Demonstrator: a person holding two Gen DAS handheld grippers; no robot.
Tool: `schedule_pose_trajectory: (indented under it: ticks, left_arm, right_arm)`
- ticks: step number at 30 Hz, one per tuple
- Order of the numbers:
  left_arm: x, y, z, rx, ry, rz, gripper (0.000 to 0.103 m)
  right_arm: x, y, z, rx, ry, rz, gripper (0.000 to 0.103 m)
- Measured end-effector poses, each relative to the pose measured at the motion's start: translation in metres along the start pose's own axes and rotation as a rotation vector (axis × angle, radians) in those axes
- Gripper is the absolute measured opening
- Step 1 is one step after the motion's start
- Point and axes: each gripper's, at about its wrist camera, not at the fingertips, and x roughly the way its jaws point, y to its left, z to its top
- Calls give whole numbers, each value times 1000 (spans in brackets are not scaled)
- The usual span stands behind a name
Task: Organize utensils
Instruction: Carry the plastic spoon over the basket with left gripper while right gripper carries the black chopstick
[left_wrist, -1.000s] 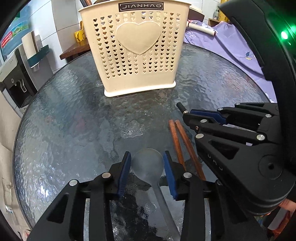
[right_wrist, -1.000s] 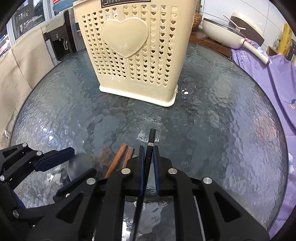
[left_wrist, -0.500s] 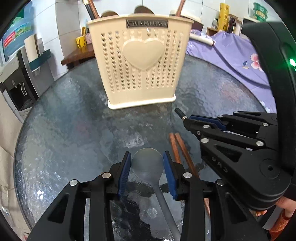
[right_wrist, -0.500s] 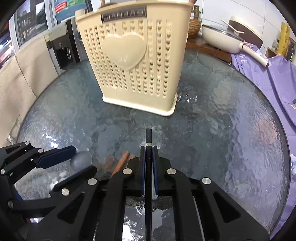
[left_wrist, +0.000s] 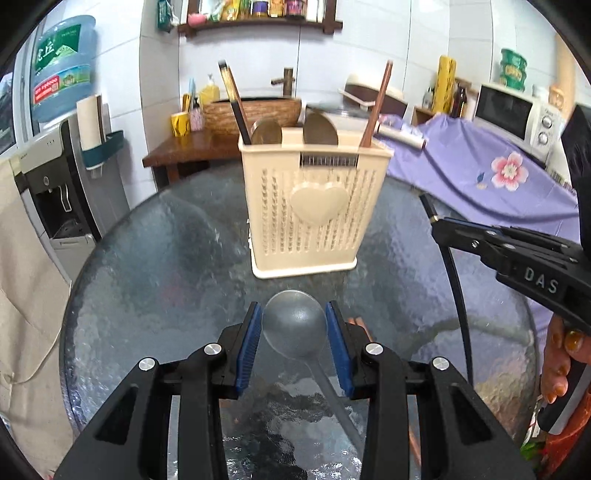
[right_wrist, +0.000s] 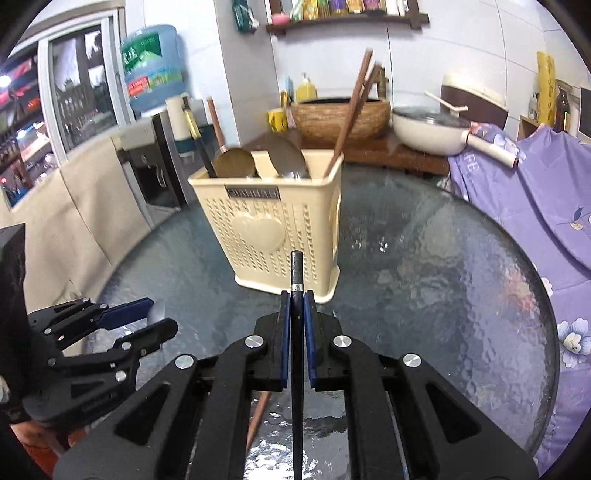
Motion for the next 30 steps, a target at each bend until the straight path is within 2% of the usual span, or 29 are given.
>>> schedule_pose_trajectory:
  ticks: [7, 16, 30]
  left_arm:
    - [-18, 4, 8, -4, -43, -17, 35]
    - [-27, 8, 13, -15, -60, -32, 35]
    - [-39, 9, 23, -8, -113, -16, 35]
  right_arm:
    - [-26, 5, 7, -11, -45, 18, 8]
    - [-51, 10, 13, -23, -89, 25, 8]
    - [-76, 17, 30, -64, -155, 10, 8]
